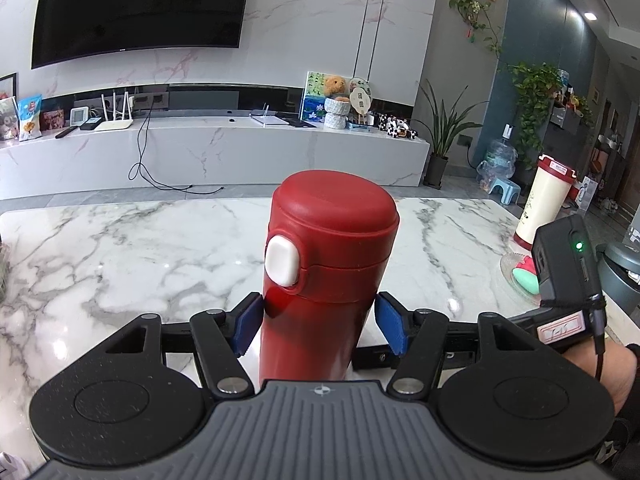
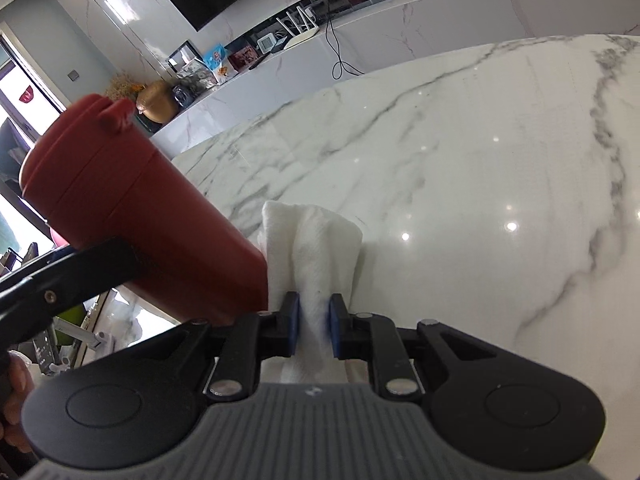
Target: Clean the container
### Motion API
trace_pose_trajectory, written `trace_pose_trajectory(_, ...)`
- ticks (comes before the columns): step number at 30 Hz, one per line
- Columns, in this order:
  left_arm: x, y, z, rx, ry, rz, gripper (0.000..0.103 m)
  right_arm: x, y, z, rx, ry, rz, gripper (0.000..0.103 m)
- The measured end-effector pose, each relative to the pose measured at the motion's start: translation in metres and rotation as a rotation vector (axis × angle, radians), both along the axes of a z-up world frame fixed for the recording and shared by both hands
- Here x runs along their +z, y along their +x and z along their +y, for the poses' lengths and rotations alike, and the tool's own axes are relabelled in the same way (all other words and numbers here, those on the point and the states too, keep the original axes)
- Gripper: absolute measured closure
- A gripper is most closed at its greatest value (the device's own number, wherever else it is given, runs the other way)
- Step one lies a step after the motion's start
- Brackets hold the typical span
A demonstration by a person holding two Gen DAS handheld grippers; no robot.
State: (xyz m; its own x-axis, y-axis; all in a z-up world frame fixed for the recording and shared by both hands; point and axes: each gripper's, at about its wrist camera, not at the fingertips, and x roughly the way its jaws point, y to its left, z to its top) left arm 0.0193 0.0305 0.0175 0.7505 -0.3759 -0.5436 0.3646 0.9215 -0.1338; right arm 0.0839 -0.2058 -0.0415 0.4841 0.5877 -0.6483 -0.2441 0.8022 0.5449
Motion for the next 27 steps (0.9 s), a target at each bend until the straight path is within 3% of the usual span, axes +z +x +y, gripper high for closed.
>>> trace_pose_trajectory(6, -0.002, -0.004, -0.003, 0.049, -0.018, 0.001, 0.041, -0.001, 0.002, 0.002, 0.001, -0.006, 0.003, 0.085)
trace_pose_trajectory(11, -0.007, -0.011, -0.011, 0.138, -0.068, 0.018, 0.029, -0.001, 0.003, 0.003, 0.001, -0.007, 0.004, 0.085)
trace_pose_trajectory(24, -0.003, -0.022, -0.026, 0.304, -0.059, -0.037, 0.029, -0.004, 0.004, 0.004, 0.003, -0.011, 0.004, 0.084)
trace_pose_trajectory(27, -0.001, -0.022, -0.027, 0.317, -0.053, -0.046, 0.039, -0.004, 0.005, 0.004, 0.003, -0.011, 0.004, 0.085)
